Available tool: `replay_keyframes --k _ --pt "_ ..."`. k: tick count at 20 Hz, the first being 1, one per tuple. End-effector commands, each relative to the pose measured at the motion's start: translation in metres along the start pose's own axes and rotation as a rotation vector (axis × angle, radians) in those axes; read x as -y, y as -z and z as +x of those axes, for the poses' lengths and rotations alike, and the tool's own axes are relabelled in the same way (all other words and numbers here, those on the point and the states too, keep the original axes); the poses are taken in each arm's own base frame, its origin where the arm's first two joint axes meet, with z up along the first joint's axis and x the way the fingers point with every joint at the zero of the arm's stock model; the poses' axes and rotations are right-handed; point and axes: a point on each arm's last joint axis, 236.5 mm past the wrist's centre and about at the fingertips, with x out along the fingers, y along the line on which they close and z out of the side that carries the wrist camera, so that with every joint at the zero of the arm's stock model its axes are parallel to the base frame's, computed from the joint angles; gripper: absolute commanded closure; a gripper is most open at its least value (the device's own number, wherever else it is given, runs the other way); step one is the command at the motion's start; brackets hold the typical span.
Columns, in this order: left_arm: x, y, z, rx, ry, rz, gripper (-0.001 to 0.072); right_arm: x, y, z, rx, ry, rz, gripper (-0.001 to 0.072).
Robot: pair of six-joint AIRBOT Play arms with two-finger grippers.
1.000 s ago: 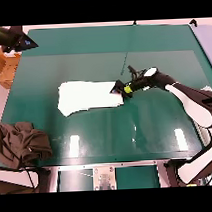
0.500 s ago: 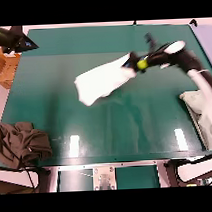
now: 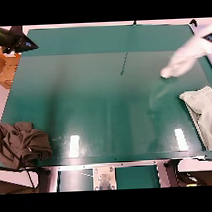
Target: Fold the shirts.
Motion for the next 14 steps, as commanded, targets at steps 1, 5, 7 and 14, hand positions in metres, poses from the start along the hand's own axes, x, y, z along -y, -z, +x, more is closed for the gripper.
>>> replay_keyframes --k 1,5,7,14 --pt "0.000 0.000 0.000 0.000 -0.001 0.000 0.0687 0.083 -0.042 -0.082 0.164 0.119 0.121 0.0692" --pt "0.000 0.000 0.000 0.000 0.000 -0.005 0.0687 0.138 -0.037 -0.125 0.178 0.176 0.227 0.0692" --pt "0.000 0.000 0.000 0.002 0.000 -0.026 0.0687 0.142 -0.031 -0.132 0.163 0.186 0.240 0.0692" --pt "0.001 0.001 0.000 -0.002 0.000 -0.024 0.0687 0.115 -0.048 -0.129 0.226 0.113 0.212 0.0692"
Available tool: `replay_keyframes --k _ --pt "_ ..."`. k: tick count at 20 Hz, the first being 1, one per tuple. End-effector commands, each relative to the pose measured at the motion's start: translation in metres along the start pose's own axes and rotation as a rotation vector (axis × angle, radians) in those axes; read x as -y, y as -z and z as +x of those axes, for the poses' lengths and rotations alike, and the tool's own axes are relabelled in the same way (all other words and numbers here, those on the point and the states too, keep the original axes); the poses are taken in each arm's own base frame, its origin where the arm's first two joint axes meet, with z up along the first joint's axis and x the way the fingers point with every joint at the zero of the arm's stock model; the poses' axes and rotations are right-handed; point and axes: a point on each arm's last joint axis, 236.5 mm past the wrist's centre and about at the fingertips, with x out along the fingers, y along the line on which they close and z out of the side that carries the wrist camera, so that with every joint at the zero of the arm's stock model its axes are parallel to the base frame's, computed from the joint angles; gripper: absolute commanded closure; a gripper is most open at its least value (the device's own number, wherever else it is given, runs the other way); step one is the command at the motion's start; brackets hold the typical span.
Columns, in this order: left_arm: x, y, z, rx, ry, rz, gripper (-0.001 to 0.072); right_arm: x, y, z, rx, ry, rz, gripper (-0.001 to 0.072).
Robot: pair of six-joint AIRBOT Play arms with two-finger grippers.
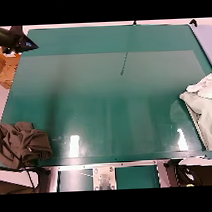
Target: Fold the shirts.
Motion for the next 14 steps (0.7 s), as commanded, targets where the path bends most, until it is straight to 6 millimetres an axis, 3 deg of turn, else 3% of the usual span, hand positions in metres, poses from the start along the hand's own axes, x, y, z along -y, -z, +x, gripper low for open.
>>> replay_keyframes --k 1,3,5,8,11,14 --pt "0.000 0.000 0.000 -0.001 0.000 -0.002 0.0687 -0.028 -0.015 0.009 0.062 -0.099 -0.001 0.0692" --pt "0.000 0.000 0.000 -0.001 0.000 -0.002 0.0687 -0.050 -0.019 0.025 0.073 -0.173 0.007 0.0693" --pt "0.001 0.000 0.000 -0.002 0.000 -0.002 0.0687 -0.059 -0.016 0.047 0.057 -0.194 -0.006 0.0693" --pt "0.001 0.005 0.000 -0.021 0.001 -0.002 0.0687 -0.040 -0.011 0.062 0.022 -0.151 0.003 0.0693" --pt "0.001 0.007 0.000 -0.028 0.001 -0.002 0.0687 -0.007 0.001 0.053 -0.042 -0.055 -0.004 0.0693" --pt "0.001 0.005 0.000 -0.022 0.001 -0.001 0.0687 0.005 0.021 0.031 -0.131 -0.051 0.019 0.0693"
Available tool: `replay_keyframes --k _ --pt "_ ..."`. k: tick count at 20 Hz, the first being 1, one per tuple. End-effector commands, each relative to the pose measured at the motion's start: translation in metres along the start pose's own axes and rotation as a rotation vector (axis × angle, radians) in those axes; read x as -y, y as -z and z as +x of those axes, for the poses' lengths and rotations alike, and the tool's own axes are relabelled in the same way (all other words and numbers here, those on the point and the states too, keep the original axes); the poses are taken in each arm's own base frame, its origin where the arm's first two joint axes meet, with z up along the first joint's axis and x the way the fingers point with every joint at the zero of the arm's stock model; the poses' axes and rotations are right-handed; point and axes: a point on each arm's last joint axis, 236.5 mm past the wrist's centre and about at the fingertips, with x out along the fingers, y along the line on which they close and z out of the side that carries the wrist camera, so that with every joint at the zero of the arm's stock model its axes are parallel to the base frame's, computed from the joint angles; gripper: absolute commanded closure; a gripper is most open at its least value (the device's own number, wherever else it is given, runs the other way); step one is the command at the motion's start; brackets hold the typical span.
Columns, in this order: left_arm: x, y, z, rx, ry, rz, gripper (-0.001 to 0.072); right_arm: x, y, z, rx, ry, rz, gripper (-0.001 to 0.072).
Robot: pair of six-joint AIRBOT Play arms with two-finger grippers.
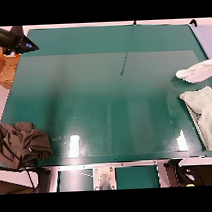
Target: Fold the shirts.
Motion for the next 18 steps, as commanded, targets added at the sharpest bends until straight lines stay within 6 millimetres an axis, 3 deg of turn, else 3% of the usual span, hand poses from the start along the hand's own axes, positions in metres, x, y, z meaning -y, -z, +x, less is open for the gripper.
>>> replay_keyframes --k 1,3,5,13,18 --pt "0.000 0.000 0.000 0.002 -0.001 0.000 0.0687 0.014 0.028 -0.022 -0.117 0.026 0.018 0.0693" --pt "0.000 -0.001 0.000 0.006 -0.002 0.001 0.0687 0.011 0.031 -0.042 -0.109 0.043 0.035 0.0693" --pt "0.000 -0.001 0.000 0.005 -0.001 0.001 0.0687 0.023 0.038 -0.063 -0.102 0.139 0.081 0.0693" --pt "0.000 -0.001 0.000 0.003 -0.001 0.008 0.0687 0.139 0.111 -0.133 -0.266 0.731 0.351 0.0692" --pt "-0.009 0.008 0.010 -0.030 0.003 -0.025 0.0687 0.192 0.171 -0.138 -0.439 0.892 0.491 0.0692"
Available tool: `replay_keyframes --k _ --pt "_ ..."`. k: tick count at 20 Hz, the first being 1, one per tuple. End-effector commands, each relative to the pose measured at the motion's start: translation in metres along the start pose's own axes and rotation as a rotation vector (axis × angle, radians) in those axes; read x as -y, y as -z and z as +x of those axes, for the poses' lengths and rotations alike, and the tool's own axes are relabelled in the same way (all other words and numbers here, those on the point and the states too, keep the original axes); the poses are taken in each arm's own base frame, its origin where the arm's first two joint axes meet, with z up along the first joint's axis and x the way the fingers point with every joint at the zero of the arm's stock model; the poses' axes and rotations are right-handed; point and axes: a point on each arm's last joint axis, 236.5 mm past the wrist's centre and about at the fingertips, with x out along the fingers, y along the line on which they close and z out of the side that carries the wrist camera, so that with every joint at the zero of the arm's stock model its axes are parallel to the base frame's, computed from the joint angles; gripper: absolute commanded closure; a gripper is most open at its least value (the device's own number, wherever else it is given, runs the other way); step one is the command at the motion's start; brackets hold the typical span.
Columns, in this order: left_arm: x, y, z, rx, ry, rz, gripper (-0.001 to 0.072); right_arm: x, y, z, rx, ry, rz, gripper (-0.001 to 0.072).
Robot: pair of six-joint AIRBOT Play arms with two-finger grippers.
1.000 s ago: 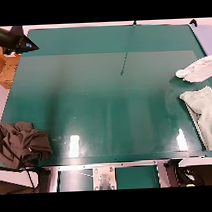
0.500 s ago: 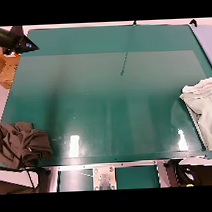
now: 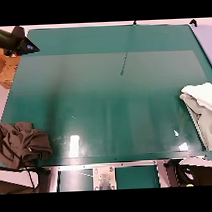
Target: Fold the shirts.
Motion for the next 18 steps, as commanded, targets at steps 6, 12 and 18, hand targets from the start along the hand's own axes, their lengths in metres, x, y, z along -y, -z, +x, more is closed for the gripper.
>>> replay_keyframes --k 6,12,18 --pt "-0.003 0.003 0.004 -0.014 0.002 -0.013 0.0687 0.073 0.033 0.044 -0.172 0.276 0.113 0.0156" --pt "-0.003 0.003 0.004 -0.012 0.003 -0.013 0.0687 0.025 0.008 0.021 -0.047 0.142 0.040 0.0567" --pt "0.015 0.011 -0.001 -0.017 0.048 0.023 0.0689 -0.188 0.018 -0.028 0.264 -0.289 -0.465 0.0693"
